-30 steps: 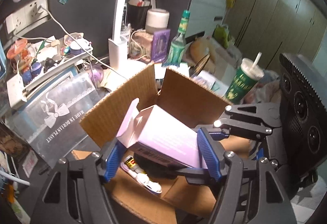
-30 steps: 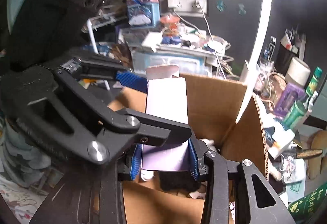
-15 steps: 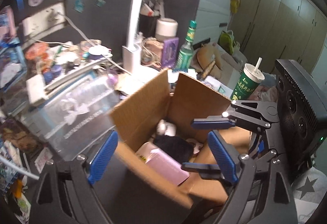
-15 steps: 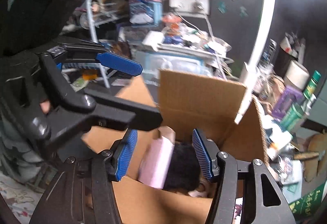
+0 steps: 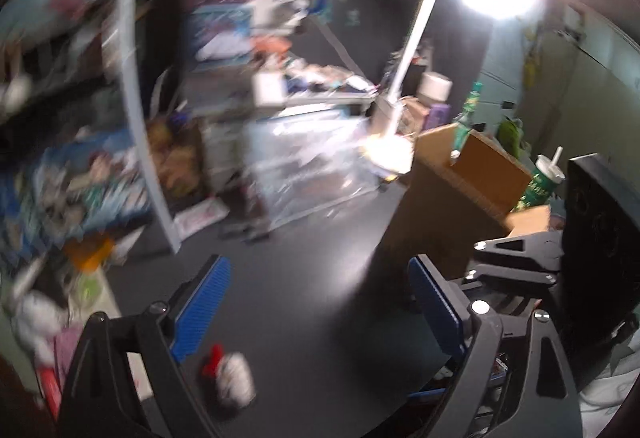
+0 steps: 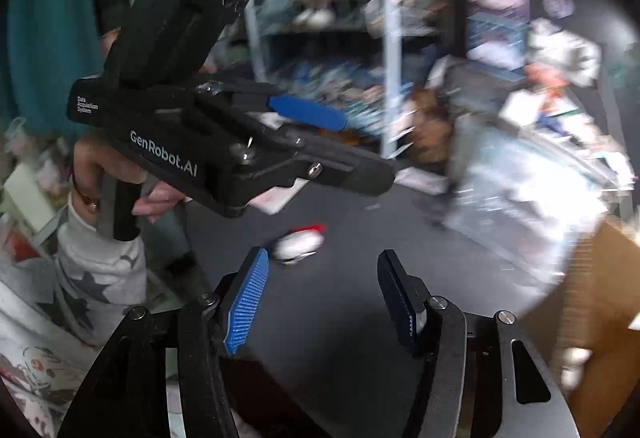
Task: Organize objects
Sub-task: 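Return the right tool and grasp the white plush with red bow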
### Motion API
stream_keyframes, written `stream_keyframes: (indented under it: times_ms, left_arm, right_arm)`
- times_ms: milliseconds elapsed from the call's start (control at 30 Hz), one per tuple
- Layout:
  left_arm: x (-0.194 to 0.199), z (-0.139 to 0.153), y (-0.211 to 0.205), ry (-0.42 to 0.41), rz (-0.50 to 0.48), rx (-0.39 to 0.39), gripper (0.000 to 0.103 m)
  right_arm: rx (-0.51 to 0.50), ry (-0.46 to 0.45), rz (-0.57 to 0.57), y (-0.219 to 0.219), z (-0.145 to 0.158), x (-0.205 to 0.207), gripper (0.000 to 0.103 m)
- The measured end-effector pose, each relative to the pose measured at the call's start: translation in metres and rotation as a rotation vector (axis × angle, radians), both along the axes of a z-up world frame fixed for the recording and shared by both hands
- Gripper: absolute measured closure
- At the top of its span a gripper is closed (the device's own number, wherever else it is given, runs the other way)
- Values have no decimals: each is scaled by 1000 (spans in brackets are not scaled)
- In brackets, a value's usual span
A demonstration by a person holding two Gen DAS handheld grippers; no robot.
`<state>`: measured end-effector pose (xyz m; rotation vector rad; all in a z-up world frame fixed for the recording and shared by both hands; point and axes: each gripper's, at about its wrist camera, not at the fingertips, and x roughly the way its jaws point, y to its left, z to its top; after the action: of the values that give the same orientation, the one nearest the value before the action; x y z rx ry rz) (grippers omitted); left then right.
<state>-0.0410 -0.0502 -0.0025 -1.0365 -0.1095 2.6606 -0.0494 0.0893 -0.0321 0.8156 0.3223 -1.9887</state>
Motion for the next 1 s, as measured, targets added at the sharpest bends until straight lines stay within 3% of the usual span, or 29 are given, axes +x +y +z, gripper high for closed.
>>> stream_keyframes:
  times_ms: [167, 433, 633, 700, 1000]
  left_arm:
    - [18, -51, -40, -70, 101, 24, 14]
    - [37, -100, -80, -158, 189, 76, 14]
    - [43, -109, -91, -177, 200, 96, 14]
    - [40, -111, -92, -184, 199, 101, 14]
    - [18, -118, -77, -222, 133, 148, 14]
  right_arm:
    - [44, -80, 59, -55, -59, -11, 48]
    - [142, -77, 81, -110, -112, -34, 48]
    - [188, -47, 79, -126, -126, -44, 52]
    - [193, -50, 84, -130, -129, -47, 64]
    - [150, -56, 81, -116, -124, -41, 68]
